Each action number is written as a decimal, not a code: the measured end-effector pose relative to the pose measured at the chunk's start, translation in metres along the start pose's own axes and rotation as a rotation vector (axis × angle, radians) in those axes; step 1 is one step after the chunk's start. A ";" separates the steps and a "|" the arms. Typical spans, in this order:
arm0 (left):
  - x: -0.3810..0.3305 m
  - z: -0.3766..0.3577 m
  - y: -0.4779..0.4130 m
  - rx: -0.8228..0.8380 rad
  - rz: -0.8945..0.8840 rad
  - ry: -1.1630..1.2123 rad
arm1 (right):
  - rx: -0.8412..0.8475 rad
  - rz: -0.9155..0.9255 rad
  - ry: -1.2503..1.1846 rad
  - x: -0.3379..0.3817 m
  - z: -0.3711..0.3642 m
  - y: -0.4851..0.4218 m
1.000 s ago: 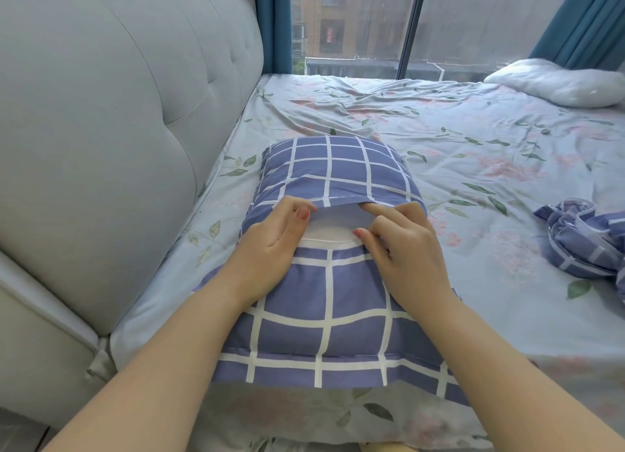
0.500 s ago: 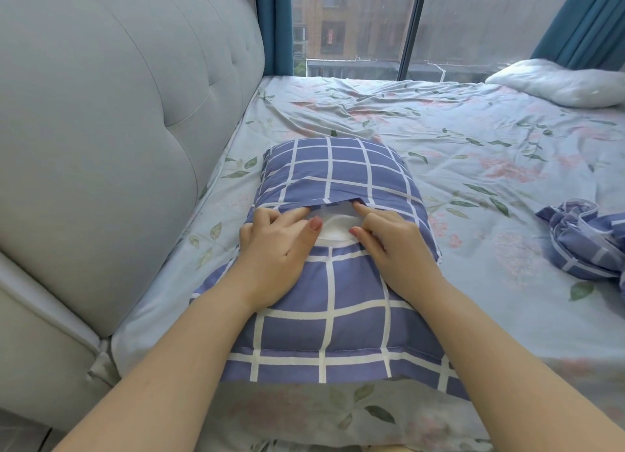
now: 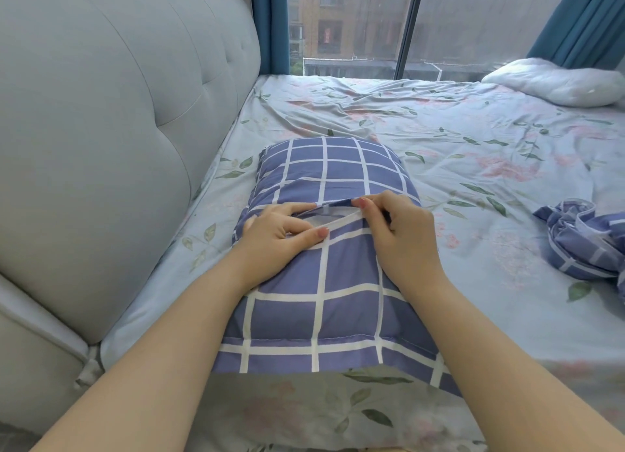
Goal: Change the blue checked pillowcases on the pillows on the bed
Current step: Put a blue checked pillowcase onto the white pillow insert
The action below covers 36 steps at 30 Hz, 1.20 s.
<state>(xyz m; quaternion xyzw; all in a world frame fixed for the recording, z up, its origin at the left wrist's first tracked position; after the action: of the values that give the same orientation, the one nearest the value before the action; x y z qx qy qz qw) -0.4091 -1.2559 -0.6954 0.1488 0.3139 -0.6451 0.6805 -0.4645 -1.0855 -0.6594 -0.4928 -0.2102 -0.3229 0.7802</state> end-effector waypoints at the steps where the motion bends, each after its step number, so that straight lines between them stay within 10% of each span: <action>1: 0.000 0.001 -0.002 -0.009 -0.007 0.017 | -0.005 -0.007 -0.001 0.000 0.001 0.000; 14: -0.030 0.038 -0.006 -0.321 -0.025 0.158 | -0.066 -0.052 -0.195 0.024 0.021 0.002; 25: -0.011 0.011 0.006 -0.054 0.223 0.262 | 0.053 -0.210 -0.127 -0.012 0.002 0.011; 31: -0.037 0.033 0.012 -0.167 0.164 0.551 | -0.098 -0.134 -0.363 0.014 0.033 0.005; 36: -0.013 -0.006 0.023 -0.085 0.335 0.492 | 0.208 -0.283 -0.157 -0.020 -0.004 0.019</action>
<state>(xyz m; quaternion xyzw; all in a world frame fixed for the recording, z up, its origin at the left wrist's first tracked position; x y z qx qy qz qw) -0.3881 -1.2398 -0.6965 0.3216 0.4673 -0.4549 0.6865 -0.4657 -1.0774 -0.6861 -0.3988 -0.3696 -0.3666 0.7550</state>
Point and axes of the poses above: each hand's wrist, its own y-axis away from the middle knuckle, its own z-axis out of the back of the hand, x = y × z, the point moved 8 cm from there along -y, towards the middle knuckle, and after that the axes turned 7 degrees about -y, right-handed, at the moved point
